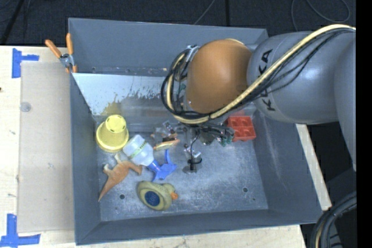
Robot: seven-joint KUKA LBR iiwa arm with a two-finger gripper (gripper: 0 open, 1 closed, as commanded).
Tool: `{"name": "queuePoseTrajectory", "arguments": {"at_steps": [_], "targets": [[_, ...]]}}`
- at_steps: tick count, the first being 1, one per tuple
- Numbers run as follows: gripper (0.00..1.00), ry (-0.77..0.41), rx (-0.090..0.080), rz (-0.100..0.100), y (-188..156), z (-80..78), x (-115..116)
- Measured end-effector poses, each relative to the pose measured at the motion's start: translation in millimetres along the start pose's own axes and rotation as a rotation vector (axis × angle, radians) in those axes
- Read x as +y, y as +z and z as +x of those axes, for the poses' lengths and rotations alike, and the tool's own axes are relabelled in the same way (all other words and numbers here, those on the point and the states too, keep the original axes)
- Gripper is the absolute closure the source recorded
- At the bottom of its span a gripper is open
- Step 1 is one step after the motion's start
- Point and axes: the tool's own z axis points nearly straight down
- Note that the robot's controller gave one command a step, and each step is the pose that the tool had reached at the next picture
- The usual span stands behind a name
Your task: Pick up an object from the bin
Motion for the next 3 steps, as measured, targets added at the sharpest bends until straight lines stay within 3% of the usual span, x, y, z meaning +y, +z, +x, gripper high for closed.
{"name": "queuePoseTrajectory", "arguments": {"at_steps": [1,2,3], "targets": [[0.00,0.028,0.002,0.000,32,-3.0,4],[1.00,-0.441,-0.003,0.002,70,-10.1,9],[1.00,-0.441,-0.003,0.002,70,-10.2,9]]}}
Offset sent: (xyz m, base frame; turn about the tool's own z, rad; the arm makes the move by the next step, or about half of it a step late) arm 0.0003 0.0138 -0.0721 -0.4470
